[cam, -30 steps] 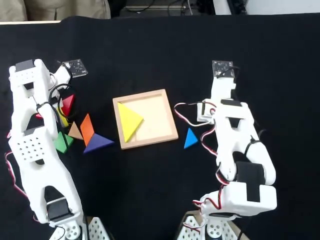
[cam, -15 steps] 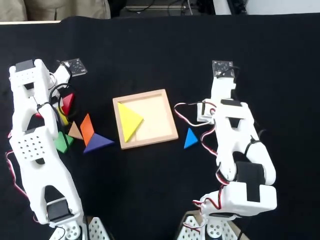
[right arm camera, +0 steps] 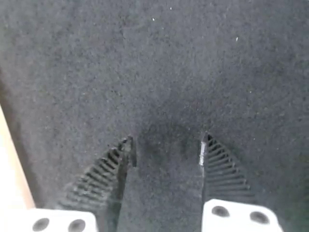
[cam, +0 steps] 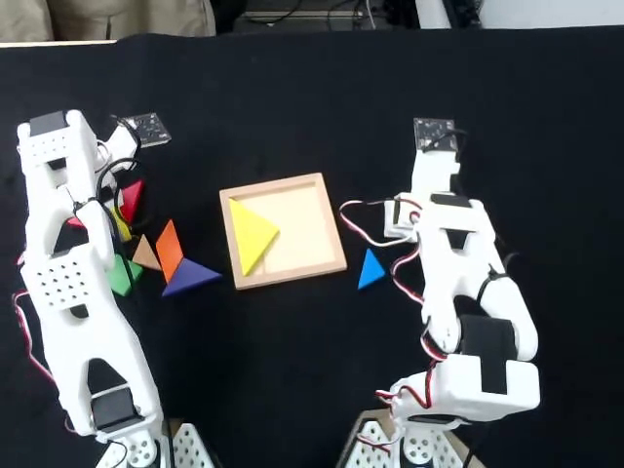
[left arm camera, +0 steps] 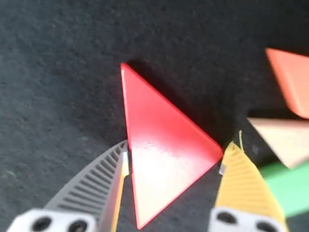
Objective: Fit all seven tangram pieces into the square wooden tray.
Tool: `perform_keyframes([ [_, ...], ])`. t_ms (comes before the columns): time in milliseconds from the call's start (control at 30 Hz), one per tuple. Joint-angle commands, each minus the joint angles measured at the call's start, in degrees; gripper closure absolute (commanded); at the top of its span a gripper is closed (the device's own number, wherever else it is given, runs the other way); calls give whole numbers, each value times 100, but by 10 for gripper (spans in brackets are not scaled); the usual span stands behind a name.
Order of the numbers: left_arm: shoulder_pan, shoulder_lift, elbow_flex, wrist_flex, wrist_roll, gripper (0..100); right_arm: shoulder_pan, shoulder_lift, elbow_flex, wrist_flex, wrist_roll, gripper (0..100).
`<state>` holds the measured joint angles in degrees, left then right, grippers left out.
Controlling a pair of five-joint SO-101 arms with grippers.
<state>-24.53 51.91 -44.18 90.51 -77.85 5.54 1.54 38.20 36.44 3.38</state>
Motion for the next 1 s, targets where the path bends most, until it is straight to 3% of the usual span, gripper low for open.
perform_keyframes([
  [0,154,-114,-1059,879,62,965,-53,-22,-180,-114,53,779],
  [233,347,-123,-2009,1029,1187,963,-53,-22,-180,-114,53,779],
  [400,681,-580,-1938,1046,2514,961,-53,-22,-180,-114,53,779],
  [533,980,-1723,-1051,1055,3103,960,-53,-22,-180,-114,53,779],
  [767,1886,-4721,1631,1002,4246,960,-26,-22,-180,-114,53,779],
  [967,2237,-6207,3495,-18,5187,960,-9,-22,-171,-97,53,779],
])
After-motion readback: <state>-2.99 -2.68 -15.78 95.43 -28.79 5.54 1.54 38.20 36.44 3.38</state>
